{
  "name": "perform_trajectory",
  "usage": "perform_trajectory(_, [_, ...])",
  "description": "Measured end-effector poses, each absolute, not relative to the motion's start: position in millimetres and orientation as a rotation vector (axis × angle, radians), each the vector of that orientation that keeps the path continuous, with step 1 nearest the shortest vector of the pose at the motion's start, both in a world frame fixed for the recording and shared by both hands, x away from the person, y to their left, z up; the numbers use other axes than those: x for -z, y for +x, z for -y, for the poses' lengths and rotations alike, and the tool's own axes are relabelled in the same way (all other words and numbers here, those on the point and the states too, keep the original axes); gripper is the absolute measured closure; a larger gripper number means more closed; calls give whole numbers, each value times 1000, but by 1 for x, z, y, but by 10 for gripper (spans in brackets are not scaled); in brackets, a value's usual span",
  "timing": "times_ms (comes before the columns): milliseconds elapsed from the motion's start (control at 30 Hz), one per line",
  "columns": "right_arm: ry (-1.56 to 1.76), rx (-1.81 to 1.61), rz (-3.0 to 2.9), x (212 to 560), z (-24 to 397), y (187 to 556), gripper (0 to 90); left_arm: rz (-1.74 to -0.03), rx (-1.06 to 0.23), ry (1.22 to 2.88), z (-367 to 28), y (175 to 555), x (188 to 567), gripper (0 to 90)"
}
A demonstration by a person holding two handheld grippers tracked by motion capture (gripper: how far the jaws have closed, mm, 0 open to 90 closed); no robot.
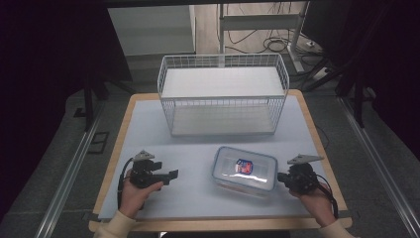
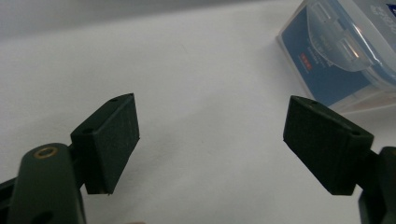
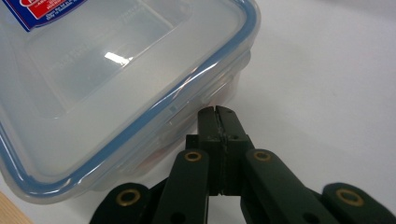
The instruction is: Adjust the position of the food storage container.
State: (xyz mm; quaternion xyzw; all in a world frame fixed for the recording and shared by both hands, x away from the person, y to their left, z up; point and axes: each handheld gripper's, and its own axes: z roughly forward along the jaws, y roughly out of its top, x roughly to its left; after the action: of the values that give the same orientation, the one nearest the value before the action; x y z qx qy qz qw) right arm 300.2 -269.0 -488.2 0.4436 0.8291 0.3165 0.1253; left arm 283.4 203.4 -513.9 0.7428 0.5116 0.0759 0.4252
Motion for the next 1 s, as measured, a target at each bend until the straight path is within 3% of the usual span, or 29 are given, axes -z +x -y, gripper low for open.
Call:
perform_trajectory(633, [1222,-959,-2473,491,207,332,899,-1290,-194,1845,-210,284,514,182])
perform_trajectory(1000, [1188,-979,-2489,493,195,338,899,-1302,-200,1839,-212,283,514,182])
